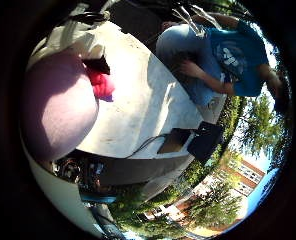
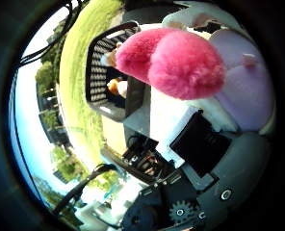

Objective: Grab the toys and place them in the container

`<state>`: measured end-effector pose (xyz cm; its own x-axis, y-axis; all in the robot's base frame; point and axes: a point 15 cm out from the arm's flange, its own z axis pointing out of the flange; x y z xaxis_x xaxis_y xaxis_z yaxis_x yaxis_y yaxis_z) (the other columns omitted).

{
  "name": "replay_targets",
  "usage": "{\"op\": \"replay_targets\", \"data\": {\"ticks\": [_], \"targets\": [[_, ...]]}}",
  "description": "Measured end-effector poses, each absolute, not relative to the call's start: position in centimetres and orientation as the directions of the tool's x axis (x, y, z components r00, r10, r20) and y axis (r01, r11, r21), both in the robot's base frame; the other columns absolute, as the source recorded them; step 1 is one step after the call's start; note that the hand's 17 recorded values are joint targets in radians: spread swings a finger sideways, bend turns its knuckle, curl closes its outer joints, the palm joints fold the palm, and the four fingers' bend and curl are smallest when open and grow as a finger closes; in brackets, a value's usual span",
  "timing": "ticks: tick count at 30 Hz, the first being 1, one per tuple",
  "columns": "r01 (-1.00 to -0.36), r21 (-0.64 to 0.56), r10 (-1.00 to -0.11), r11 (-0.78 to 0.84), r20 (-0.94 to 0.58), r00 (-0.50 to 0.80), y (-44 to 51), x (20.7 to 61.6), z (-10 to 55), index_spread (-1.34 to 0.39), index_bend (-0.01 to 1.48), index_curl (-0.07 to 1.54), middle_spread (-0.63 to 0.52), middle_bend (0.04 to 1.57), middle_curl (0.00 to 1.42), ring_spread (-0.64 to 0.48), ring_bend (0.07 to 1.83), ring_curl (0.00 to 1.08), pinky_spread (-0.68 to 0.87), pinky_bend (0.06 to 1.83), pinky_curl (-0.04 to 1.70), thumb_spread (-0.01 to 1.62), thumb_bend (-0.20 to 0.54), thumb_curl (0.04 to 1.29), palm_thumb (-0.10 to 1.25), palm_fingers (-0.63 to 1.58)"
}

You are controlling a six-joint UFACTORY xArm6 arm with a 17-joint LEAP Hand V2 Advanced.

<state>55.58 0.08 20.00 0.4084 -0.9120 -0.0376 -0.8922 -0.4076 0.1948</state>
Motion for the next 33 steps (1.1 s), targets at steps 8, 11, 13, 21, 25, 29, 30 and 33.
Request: {"op": "replay_targets", "data": {"ticks": [8, 11, 13, 21, 25, 29, 30, 33], "targets": [[-0.838, 0.144, -0.850, -0.526, -0.127, 0.511, 11.2, 53.1, 24.1, -1.02, 0.58, 1.02, -0.23, 1.32, 1.07, -0.12, 1.58, 0.82, 0.14, 1.70, 0.74, 1.14, -0.016, 0.67, 0.98, 0.75], [-0.808, 0.144, -0.820, -0.572, -0.137, 0.556, 15.4, 52.2, 23.8, -1.05, 0.58, 1.11, -0.23, 1.33, 1.08, -0.12, 1.60, 0.82, 0.14, 1.71, 0.76, 1.14, -0.013, 0.68, 0.98, 0.72], [-0.794, 0.154, -0.809, -0.588, -0.140, 0.571, 17.9, 51.6, 23.0, -1.05, 0.57, 1.14, -0.23, 1.34, 1.09, -0.12, 1.61, 0.82, 0.13, 1.72, 0.77, 1.14, -0.013, 0.69, 0.98, 0.71], [-0.782, 0.110, -0.790, -0.613, -0.111, 0.603, 25.3, 52.6, 17.1, -1.08, 0.55, 1.30, -0.23, 1.36, 1.10, -0.12, 1.64, 0.82, 0.13, 1.74, 0.79, 1.15, -0.014, 0.71, 0.98, 0.69], [-0.779, 0.064, -0.781, -0.624, -0.093, 0.618, 28.8, 53.4, 13.0, -1.07, 0.54, 1.35, -0.23, 1.37, 1.09, -0.11, 1.64, 0.81, 0.12, 1.72, 0.80, 1.14, -0.042, 0.71, 0.91, 0.66], [-0.767, 0.078, -0.771, -0.636, -0.093, 0.630, 30.4, 53.0, 8.8, -1.04, 0.58, 1.32, -0.18, 1.22, 0.98, -0.01, 1.43, 0.70, 0.19, 1.57, 0.74, 1.15, -0.045, 0.67, 0.82, 0.69], [-0.763, 0.089, -0.768, -0.640, -0.095, 0.633, 30.6, 52.7, 8.0, -1.01, 0.54, 1.29, -0.17, 1.05, 0.93, 0.03, 1.33, 0.69, 0.22, 1.53, 0.74, 1.14, -0.044, 0.65, 0.80, 0.39], [-0.746, 0.110, -0.754, -0.657, -0.100, 0.650, 31.0, 52.0, 6.1, -0.89, 0.40, 1.14, -0.06, 0.60, 0.70, 0.18, 0.86, 0.52, 0.32, 1.26, 0.64, 1.12, -0.036, 0.62, 0.77, -0.32]]}}
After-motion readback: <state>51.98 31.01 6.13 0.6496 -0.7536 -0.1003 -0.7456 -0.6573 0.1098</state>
